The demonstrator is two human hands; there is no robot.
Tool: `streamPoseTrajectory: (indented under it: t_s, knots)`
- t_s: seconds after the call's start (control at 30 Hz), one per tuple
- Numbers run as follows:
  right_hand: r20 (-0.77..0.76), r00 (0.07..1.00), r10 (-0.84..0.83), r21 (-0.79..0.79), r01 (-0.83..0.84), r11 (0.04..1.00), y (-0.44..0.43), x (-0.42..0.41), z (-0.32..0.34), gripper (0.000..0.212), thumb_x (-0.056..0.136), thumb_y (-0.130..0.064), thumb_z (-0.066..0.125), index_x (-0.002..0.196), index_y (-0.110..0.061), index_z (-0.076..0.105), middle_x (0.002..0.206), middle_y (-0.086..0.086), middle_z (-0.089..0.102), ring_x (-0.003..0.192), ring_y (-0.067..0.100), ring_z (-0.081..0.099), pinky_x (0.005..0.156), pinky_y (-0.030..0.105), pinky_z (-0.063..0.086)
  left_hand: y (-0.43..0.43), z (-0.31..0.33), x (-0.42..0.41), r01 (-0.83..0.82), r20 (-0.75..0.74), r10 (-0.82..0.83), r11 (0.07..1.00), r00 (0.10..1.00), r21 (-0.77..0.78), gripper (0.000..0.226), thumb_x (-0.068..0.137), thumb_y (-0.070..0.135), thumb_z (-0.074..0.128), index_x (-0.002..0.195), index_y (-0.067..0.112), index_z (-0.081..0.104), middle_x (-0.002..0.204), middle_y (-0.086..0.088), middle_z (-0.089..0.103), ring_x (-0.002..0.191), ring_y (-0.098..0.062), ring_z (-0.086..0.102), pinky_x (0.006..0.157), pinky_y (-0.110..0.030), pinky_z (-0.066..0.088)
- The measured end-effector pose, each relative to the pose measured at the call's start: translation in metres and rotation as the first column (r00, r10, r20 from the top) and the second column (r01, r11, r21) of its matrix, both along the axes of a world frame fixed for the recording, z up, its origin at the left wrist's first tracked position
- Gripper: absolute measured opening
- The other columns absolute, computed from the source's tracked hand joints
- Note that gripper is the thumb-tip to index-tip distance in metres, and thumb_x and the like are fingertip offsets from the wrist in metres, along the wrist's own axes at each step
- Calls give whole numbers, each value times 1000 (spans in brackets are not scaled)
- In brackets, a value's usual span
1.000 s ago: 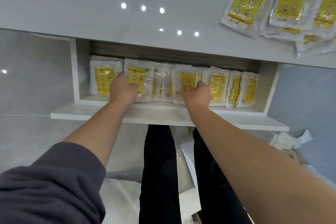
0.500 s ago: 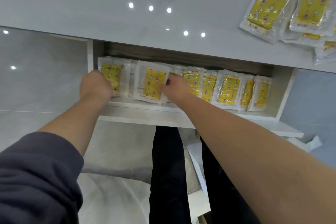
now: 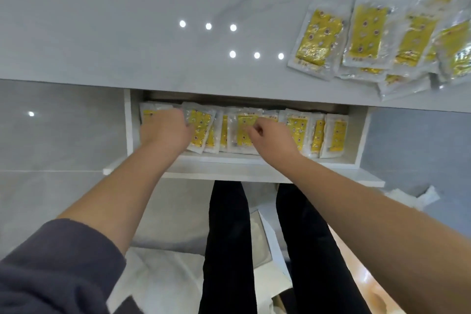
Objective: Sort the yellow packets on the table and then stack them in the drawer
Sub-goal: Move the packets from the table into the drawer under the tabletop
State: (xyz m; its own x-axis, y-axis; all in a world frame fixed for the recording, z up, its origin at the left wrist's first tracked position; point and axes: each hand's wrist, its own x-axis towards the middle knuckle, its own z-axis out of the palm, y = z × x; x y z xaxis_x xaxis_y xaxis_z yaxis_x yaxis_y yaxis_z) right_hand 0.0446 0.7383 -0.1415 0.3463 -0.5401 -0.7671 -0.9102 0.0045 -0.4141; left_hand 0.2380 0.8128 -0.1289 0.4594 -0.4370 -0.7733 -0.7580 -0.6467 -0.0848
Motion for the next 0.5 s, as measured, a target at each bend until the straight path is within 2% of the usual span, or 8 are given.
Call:
streamPoseTrajectory:
  t_s: [0.07,0.17,0.23,0.3,0.37,0.43,0.5]
  knots:
    - [18,998,-65,-20,65,998,-17,-24,21,31,98,-32,47,75,-13,52,65,1,54,61,17,50,59,33,42,-28,23,-34,-12,-68,2,990,998,-139,26,94,32,46,77,16,55,73,-4,58,70,-23,51,54,-29,33]
    - [45,986,-161,-41,163,986,-50,-57,46,28,98,-30,47,79,-12,57,70,3,61,63,18,54,62,33,43,-73,50,-86,-94,-172,44,952,984,-292,21,94,33,47,80,19,54,74,2,59,71,-18,55,52,-29,36]
    - [61,977,-206,-44,209,977,-73,-74,55,27,98,-32,47,81,-13,57,74,5,64,67,20,57,64,35,46,-101,57,-114,-189,-209,116,908,971,-375,18,93,34,49,84,19,54,76,4,60,72,-18,56,57,-31,43]
    - [73,966,-246,-56,250,967,-98,-91,61,27,98,-33,48,80,-14,57,74,5,64,68,20,57,64,35,46,-128,55,-135,-294,-232,207,842,950,-452,16,91,34,54,93,19,53,90,3,59,81,-20,57,65,-34,46]
    - [78,958,-276,-82,282,956,-124,-107,64,24,97,-30,49,80,-15,57,72,1,61,64,15,53,62,34,44,-154,46,-151,-340,-217,265,800,939,-494,29,88,36,59,108,18,51,109,-1,53,97,-22,54,73,-35,43]
    - [74,952,-297,-123,304,945,-152,-124,64,20,97,-28,49,84,-16,58,73,-1,58,65,14,52,63,34,44,-181,37,-161,-330,-155,293,797,944,-506,48,85,43,62,121,15,46,121,-6,47,111,-25,49,83,-38,40]
    - [81,942,-326,-211,336,918,-180,-144,62,14,95,-27,51,89,-17,59,84,0,59,74,15,54,67,33,43,-205,30,-171,-325,-101,319,803,942,-499,66,82,53,64,130,14,40,129,-6,45,119,-26,45,91,-42,39]
